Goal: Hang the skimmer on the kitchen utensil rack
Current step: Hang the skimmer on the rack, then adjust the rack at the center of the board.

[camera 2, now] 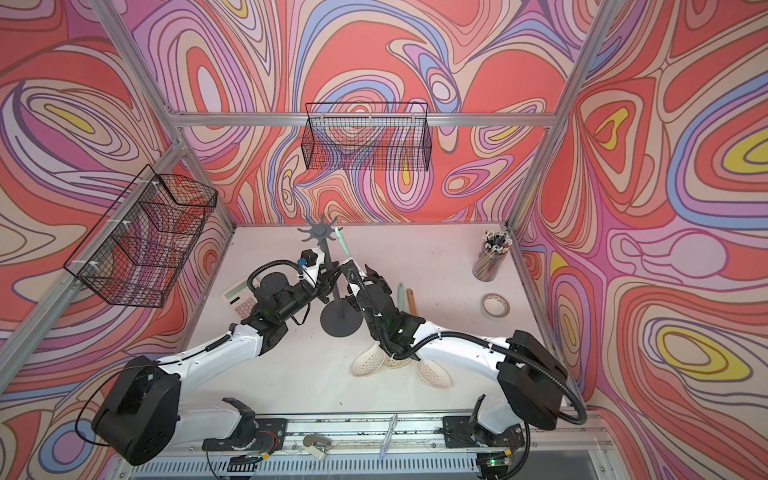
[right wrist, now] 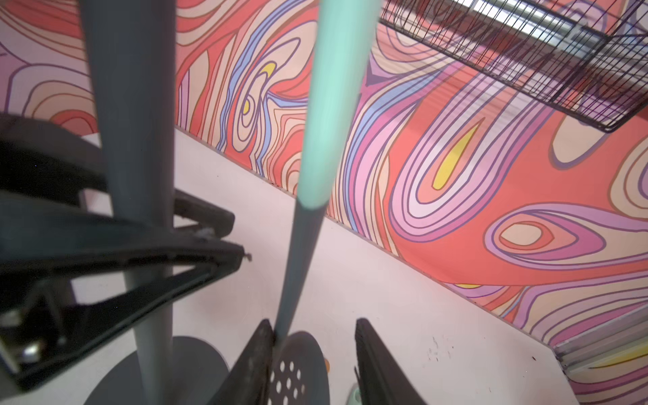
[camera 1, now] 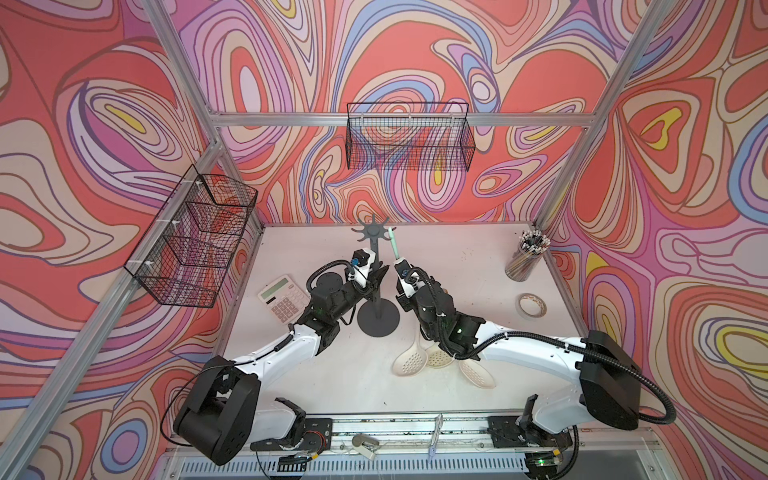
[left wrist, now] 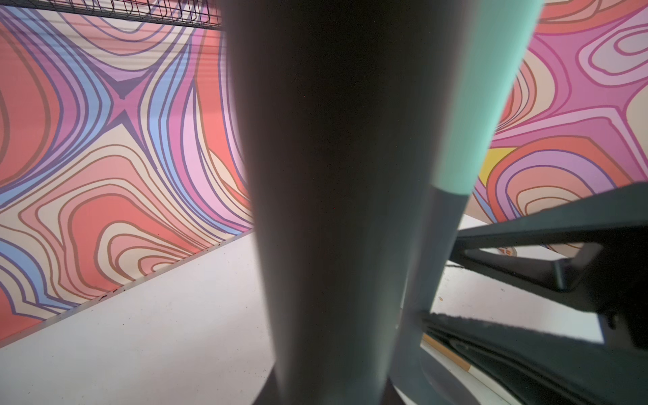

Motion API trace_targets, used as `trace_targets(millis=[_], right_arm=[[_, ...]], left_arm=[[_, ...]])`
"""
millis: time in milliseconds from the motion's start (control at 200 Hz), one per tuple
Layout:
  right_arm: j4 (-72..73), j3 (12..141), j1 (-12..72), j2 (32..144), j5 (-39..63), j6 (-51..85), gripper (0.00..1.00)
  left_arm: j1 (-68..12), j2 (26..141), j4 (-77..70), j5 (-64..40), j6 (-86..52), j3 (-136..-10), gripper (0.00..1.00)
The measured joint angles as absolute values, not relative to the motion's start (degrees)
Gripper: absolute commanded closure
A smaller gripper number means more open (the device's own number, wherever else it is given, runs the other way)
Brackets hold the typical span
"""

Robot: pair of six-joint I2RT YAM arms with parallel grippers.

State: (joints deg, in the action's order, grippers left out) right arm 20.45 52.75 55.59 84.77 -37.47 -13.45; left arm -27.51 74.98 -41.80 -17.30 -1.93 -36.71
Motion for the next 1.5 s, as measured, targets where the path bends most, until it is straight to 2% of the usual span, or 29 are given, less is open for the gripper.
trace_targets(millis=[190, 311, 556, 826, 1032, 1247, 1498], right_arm=[[21.3, 49.1, 55.6, 81.1, -36.4, -11.6, 0.52], [22.7, 46.8, 55.6, 77.3, -34.2, -10.1, 0.52], [21.3, 45.3, 55.6, 72.2, -32.7, -6.2, 0.55], [12.7, 43.7, 53.7, 67.7, -33.3, 4.3, 0.59], [3.8, 42.7, 41.9, 65.6, -26.7, 15.1, 0.6], [-0.2, 42.5, 28.7, 66.5, -10.1, 23.0, 0.63], [0.7, 39.9, 24.7, 71.7, 1.7, 27.2, 0.66]], left_arm=[[-27.5, 75.0, -41.8, -17.3, -1.9, -36.7, 0.86], [-27.5, 75.0, -41.8, -17.3, -1.9, -36.7, 0.79], [-27.5, 74.4, -41.3, -16.7, -2.4, -35.9, 0.51], [-27.6, 71.6, -40.9, -16.2, -3.1, -34.7, 0.42], [-27.6, 69.0, -40.6, -15.6, -3.5, -33.3, 0.4], [-27.6, 68.4, -39.6, -15.2, -3.2, -32.2, 0.46], [-27.7, 68.5, -39.2, -14.9, -3.0, -31.4, 0.59]])
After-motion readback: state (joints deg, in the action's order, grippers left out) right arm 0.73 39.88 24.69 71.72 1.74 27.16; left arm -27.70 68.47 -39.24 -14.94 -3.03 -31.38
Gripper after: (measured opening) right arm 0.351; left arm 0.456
